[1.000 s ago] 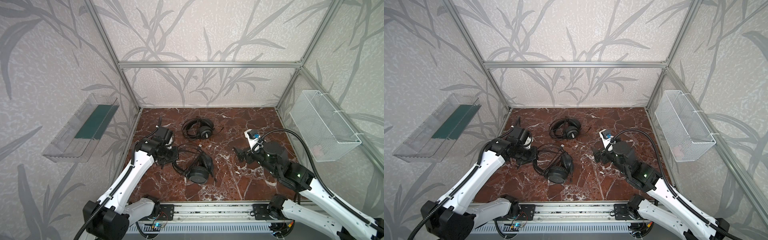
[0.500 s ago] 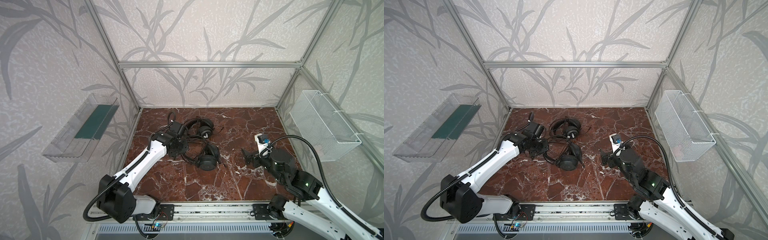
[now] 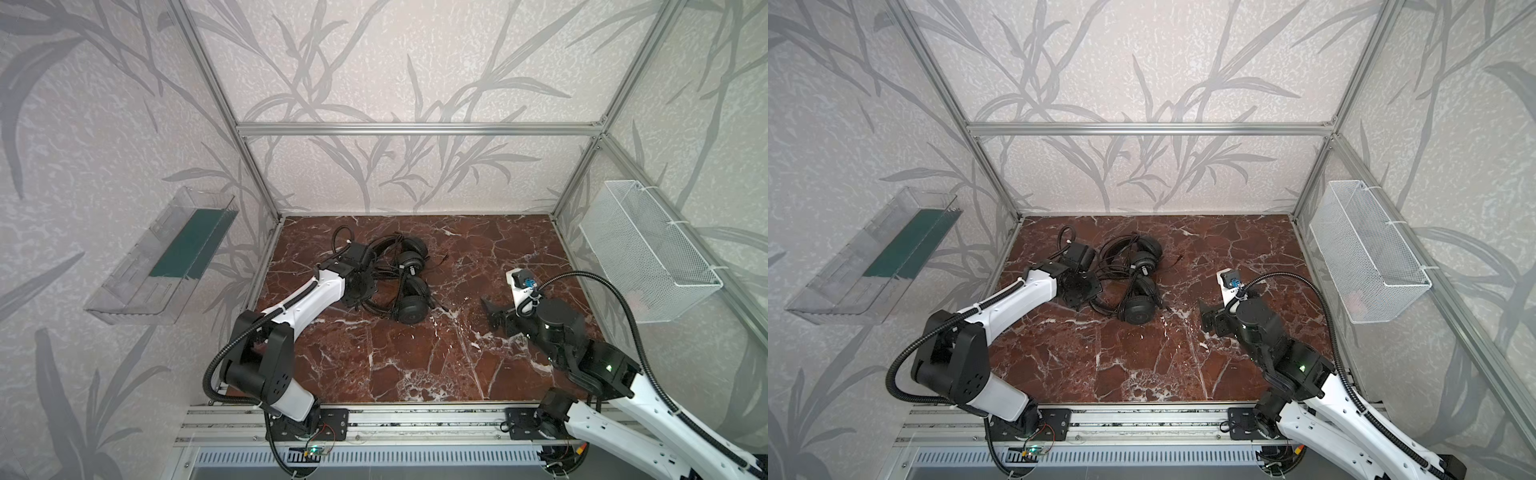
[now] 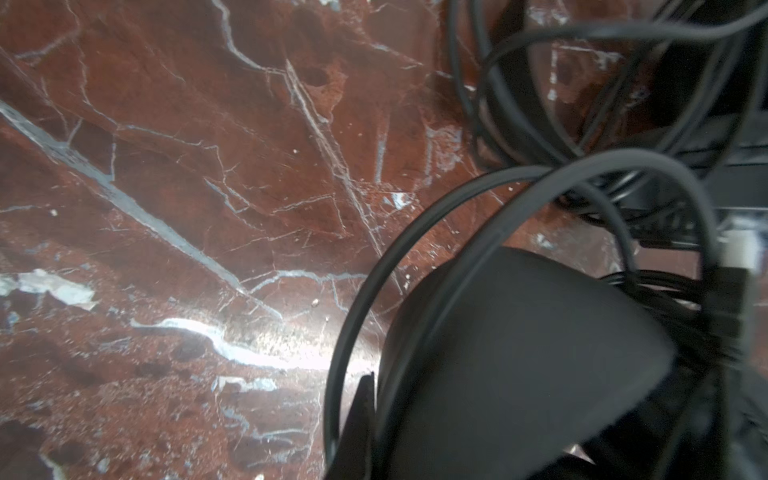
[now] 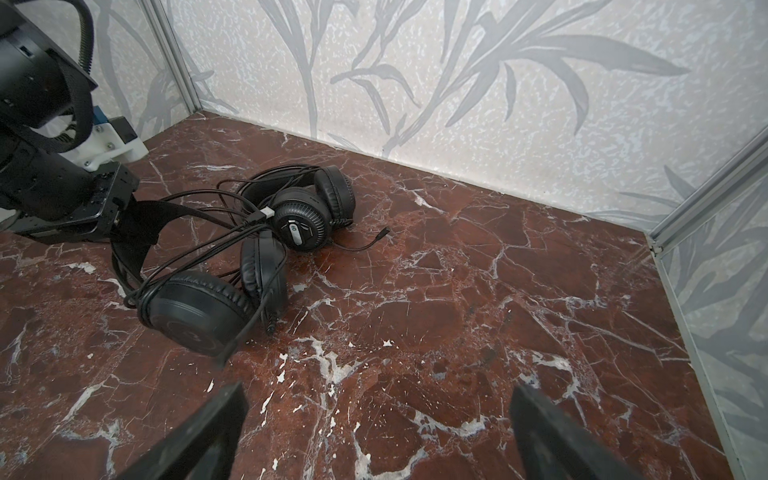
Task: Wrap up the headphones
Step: 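Lower the wrapped headset to the table with the left gripper while the right gripper withdraws, then open the left gripper and release the wrapped headset on the table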
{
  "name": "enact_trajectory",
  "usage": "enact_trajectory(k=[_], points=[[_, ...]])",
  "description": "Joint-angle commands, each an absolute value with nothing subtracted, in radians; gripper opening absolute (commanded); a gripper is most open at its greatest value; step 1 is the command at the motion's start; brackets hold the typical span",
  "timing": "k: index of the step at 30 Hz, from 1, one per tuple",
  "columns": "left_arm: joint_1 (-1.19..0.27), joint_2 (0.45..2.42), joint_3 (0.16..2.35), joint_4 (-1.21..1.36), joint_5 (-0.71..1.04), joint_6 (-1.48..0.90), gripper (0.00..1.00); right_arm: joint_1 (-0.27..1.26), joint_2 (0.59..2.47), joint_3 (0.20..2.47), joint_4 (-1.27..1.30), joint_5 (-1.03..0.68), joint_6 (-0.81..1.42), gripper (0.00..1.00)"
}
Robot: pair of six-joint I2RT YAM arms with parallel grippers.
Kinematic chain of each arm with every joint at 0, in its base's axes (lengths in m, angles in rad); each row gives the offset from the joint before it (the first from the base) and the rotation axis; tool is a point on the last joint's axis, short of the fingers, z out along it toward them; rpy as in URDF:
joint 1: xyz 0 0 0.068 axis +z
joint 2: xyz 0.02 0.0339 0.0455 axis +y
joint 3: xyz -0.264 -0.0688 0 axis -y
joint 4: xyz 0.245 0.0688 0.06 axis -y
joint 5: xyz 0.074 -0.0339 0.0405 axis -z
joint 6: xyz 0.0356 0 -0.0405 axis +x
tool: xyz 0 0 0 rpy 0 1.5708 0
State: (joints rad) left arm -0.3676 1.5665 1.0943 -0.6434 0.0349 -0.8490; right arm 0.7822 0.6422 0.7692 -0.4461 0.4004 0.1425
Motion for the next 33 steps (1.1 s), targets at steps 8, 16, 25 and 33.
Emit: enact_trajectory(k=[8,16,25,33], points=[[-0.372,1.555,0.979,-0.488,0.127,-0.934,0.0,0.778,0.634,0.757,-0.419,0.379,0.15,0.99],[-0.391,1.516,0.934,-0.505,0.096,-0.927,0.0,0.778,0.644,0.755,-0.412,0.375,0.146,0.99],[-0.391,1.552,0.949,-0.499,0.138,-0.919,0.11,0.778,0.643,0.756,-0.421,0.37,0.145,0.99],[-0.391,1.526,0.965,-0.531,0.133,-0.911,0.2,0.778,0.644,0.755,-0.418,0.365,0.146,0.99]])
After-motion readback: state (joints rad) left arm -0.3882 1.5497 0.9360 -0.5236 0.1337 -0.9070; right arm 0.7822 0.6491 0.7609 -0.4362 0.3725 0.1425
